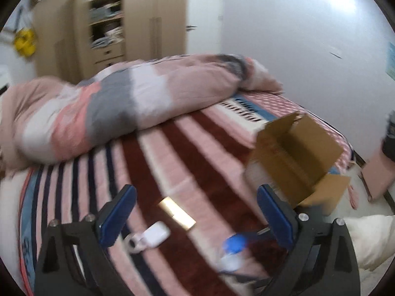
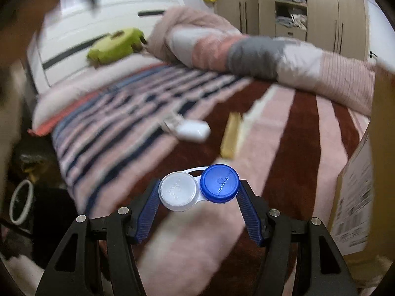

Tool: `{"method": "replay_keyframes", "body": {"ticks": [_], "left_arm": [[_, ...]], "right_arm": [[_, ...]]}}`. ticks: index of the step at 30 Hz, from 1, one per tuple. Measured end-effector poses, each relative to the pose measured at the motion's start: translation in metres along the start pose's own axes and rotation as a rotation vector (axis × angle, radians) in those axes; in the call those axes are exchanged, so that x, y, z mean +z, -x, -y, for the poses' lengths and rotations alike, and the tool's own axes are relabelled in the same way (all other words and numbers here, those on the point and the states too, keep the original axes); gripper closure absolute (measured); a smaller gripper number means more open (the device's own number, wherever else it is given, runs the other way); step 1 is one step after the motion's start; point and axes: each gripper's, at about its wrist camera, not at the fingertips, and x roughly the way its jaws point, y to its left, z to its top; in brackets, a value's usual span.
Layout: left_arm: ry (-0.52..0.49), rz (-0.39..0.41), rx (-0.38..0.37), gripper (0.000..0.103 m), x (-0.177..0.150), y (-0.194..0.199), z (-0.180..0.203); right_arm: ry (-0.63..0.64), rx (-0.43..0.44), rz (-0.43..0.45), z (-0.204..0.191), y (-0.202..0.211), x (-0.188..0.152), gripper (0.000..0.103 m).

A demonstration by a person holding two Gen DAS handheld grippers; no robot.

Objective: Organize rigid objects
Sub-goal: 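Drop the blue-white lens case into the box with right gripper while left grasps earbud case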

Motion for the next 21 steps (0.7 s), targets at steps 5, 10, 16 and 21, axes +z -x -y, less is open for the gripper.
{"method": "replay_keyframes", "body": {"ticks": [5, 10, 16, 21], "left_arm": [[0.064, -0.057, 0.077, 0.006, -0.043, -0.023, -0.041], [0.103, -0.122, 0.087, 0.006, -0.078, -0.062, -0.057], [0.122, -0.162, 0.072, 0.006, -0.101, -0.095, -0.059], [0.096, -0.176, 0.063, 0.006, -0.102, -0.115, -0.053]], "right_arm": [[0.024, -0.073, 0.158, 0.008, 0.081, 0.047, 0.044], [-0.018, -0.259, 0.177, 0.06, 0.145, 0.063, 0.044], [-0.157, -0.398, 0.002, 0.129, 0.145, 0.042, 0.044], [-0.188, -0.459, -0.102, 0.151, 0.129, 0.022, 0.044]]}}
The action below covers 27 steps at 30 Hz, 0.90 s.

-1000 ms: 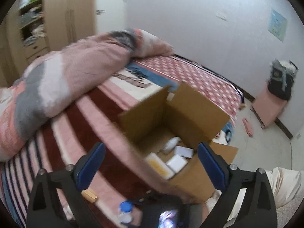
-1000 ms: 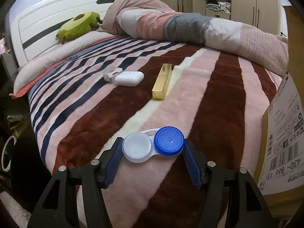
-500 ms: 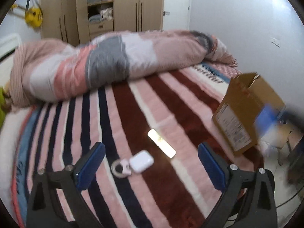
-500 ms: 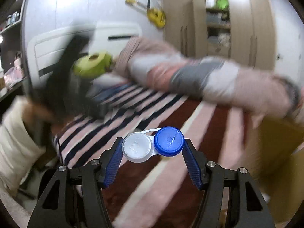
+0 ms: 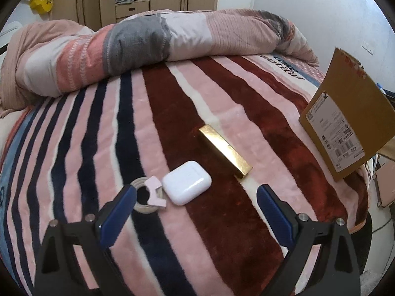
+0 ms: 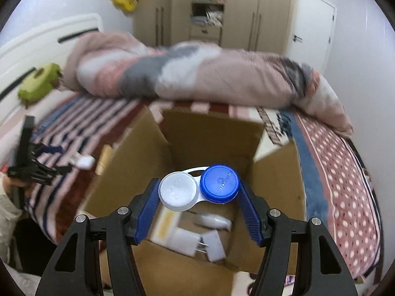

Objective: Organize rigid objects
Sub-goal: 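Drop the blue-white lens case into the box with right gripper while left grasps earbud case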

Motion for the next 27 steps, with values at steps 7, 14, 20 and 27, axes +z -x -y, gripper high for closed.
{"method": "replay_keyframes", "body": {"ticks": [7, 14, 20, 27], "left_arm": [[-0.024, -0.033, -0.004, 0.007, 0.009, -0.028, 0.001], [-0.088, -0.129, 0.008, 0.037, 0.014, -0.062, -0.001], [-0.115, -0.232, -0.18, 0.038, 0.003, -0.058, 0.006], [-0.02, -0.149, -0.062, 0.045, 0.008, -0.064, 0.0]], "right_arm": [[0.007, -0.001, 0.012, 0.001, 0.0, -0.001, 0.027], [0.035, 0.065, 0.058, -0.022, 0.012, 0.007, 0.027], [0.067, 0.117, 0.094, -0.042, 0.019, 0.016, 0.027], [0.081, 0.16, 0.114, -0.058, 0.016, 0.023, 0.027]]}}
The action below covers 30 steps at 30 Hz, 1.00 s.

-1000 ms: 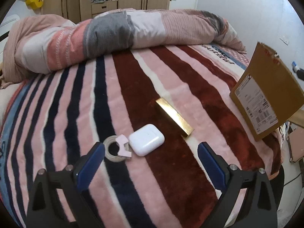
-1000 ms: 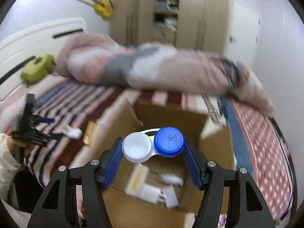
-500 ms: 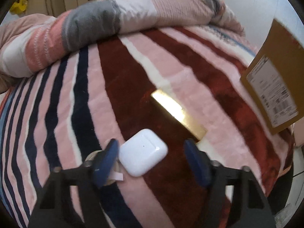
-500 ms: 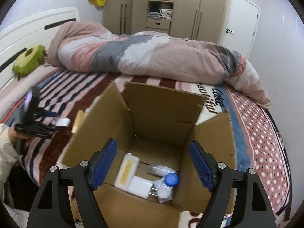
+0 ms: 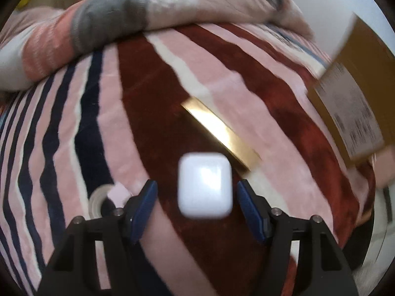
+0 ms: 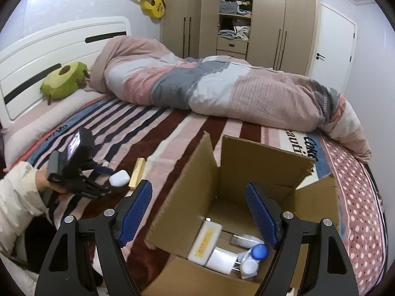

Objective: Organize rigid objects
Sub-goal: 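Drop the blue-white lens case into the box with right gripper while left grasps earbud case, then carry the white earbud case into the box with left gripper while right grasps gold bar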

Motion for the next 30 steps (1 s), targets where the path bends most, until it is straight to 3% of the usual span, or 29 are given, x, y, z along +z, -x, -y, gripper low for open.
{"method": "replay_keyframes", "body": {"ticks": [1, 2, 6, 12, 17, 20, 23, 25, 29, 30], "left_arm": [[0.013, 0.0, 0.002, 0.058, 0.002, -0.004, -0.001], [0.016, -0.001, 0.017, 0.063, 0.003, -0.007, 0.001], [-0.009, 0.016, 0.039, 0.063, 0.002, -0.002, 0.011], [0.009, 0.083, 0.062, 0.063, -0.004, 0.062, 0.002], [0.003, 0.145, 0.097, 0.063, -0.013, 0.133, -0.01], [-0.005, 0.185, 0.096, 0.063, -0.022, 0.173, -0.011], [-0.008, 0.207, 0.088, 0.063, -0.035, 0.201, -0.01], [-0.01, 0.214, 0.085, 0.063, -0.042, 0.212, -0.008], [-0.014, 0.224, 0.067, 0.063, -0.051, 0.223, -0.003], [-0.022, 0.231, 0.054, 0.063, -0.051, 0.225, 0.001]], "right_arm": [[0.001, 0.0, 0.002, -0.001, 0.0, 0.0, 0.027], [0.0, -0.001, 0.005, -0.002, 0.001, 0.0, 0.027], [-0.003, 0.021, 0.032, -0.007, 0.007, 0.002, 0.027], [0.055, 0.171, 0.055, -0.057, -0.005, 0.014, 0.027], [0.118, 0.251, -0.009, -0.115, -0.051, 0.003, 0.027], [0.073, 0.269, -0.07, -0.131, -0.097, -0.009, 0.029], [0.032, 0.181, -0.131, -0.129, -0.154, -0.024, 0.042], [-0.015, 0.124, -0.161, -0.119, -0.193, -0.033, 0.056], [-0.037, 0.131, -0.125, -0.112, -0.225, -0.039, 0.066], [-0.028, 0.152, -0.131, -0.113, -0.23, -0.04, 0.084]]}}
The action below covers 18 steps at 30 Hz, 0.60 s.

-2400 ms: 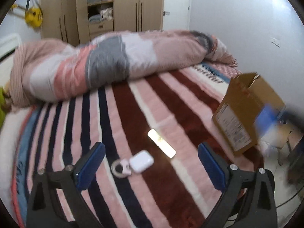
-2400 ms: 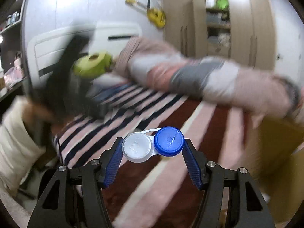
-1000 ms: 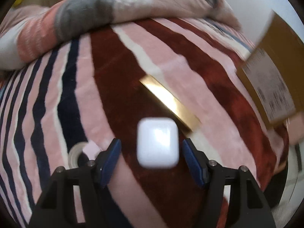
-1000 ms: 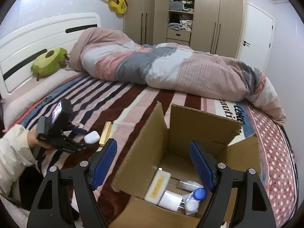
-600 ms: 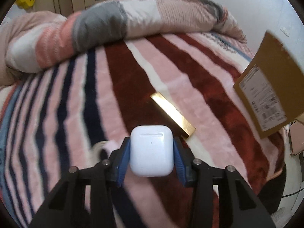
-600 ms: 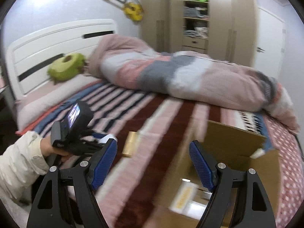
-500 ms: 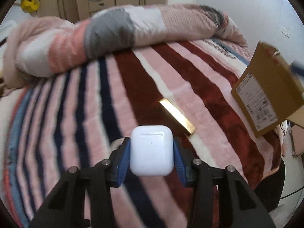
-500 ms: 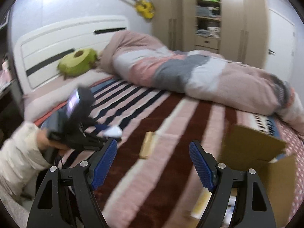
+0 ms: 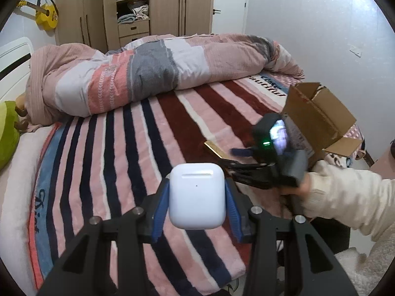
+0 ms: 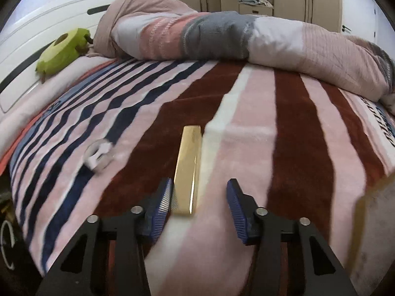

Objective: Organize rigid objects
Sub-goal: 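Carry the white earbud case into the box with left gripper while right grasps gold bar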

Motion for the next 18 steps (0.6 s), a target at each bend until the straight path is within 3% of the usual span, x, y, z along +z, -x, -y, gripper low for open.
{"method": "replay_keyframes", "body": {"ticks": [1, 6, 10, 15, 18], "left_arm": [[-0.008, 0.008, -0.013, 0.063, 0.0, 0.003, 0.004], [-0.081, 0.032, -0.119, 0.063, 0.018, 0.014, 0.043], [-0.16, 0.045, -0.238, 0.063, 0.051, 0.012, 0.089], [-0.253, 0.05, -0.359, 0.063, 0.104, -0.014, 0.164], [-0.294, 0.008, -0.413, 0.063, 0.128, -0.044, 0.211]], "right_arm": [[0.008, -0.003, -0.01, -0.001, 0.0, -0.001, 0.09], [0.081, -0.042, -0.033, -0.003, 0.03, -0.028, 0.09], [0.123, -0.114, 0.013, 0.005, 0.04, -0.049, 0.089], [0.093, -0.084, 0.042, 0.012, 0.036, -0.055, 0.089], [0.084, -0.077, 0.05, 0.014, 0.035, -0.055, 0.089]]}}
